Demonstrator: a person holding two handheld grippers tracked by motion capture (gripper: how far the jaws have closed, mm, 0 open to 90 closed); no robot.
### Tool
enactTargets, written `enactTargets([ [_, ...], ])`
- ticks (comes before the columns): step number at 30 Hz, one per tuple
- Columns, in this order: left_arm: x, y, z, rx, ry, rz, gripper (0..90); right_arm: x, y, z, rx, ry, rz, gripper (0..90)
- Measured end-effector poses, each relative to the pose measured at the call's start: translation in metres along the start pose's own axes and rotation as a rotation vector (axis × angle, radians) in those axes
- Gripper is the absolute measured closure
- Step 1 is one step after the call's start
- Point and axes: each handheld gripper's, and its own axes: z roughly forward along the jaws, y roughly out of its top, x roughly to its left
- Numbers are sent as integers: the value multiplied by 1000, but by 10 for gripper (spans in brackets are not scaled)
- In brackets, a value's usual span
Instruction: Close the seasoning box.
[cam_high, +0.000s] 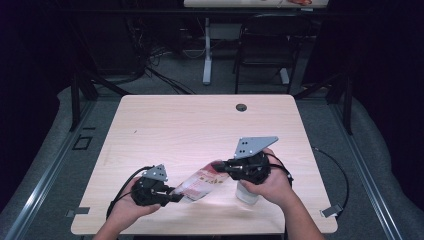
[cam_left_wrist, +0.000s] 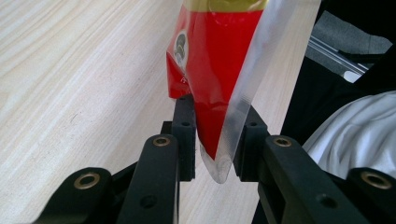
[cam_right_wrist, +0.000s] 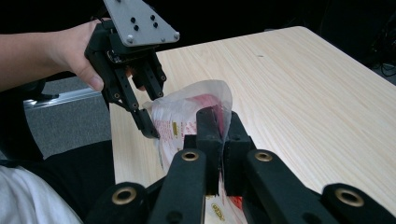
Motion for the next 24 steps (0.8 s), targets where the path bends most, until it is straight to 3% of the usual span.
enactTargets([
  [8, 0, 2, 0, 18, -10, -2, 743, -3, -8, 1, 9, -10, 8, 877],
  [12, 0, 3, -1, 32, 12, 0, 743, -3, -10, 2, 24, -13, 8, 875],
  [24, 0, 6, -2, 43, 16, 7, 743, -2, -15, 1, 26, -30, 17, 878],
])
